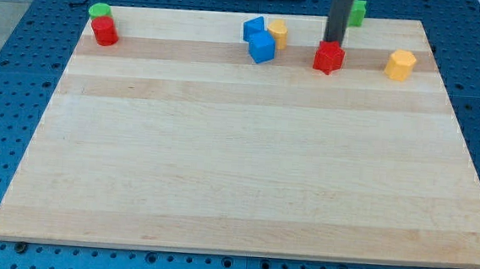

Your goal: Slide the red star to the blue cube

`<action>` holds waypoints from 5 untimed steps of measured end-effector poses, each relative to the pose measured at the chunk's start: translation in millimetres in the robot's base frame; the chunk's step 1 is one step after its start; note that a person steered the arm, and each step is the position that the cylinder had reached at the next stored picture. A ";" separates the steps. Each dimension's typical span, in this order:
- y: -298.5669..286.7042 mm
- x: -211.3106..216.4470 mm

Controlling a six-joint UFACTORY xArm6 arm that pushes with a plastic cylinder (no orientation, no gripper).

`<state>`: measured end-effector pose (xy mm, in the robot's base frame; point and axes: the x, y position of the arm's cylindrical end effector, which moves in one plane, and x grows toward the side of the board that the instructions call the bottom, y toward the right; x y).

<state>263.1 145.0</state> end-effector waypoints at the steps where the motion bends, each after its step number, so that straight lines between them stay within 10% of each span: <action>1: 50.8 -1.5; 5: -19.9 55.6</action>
<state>318.7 125.1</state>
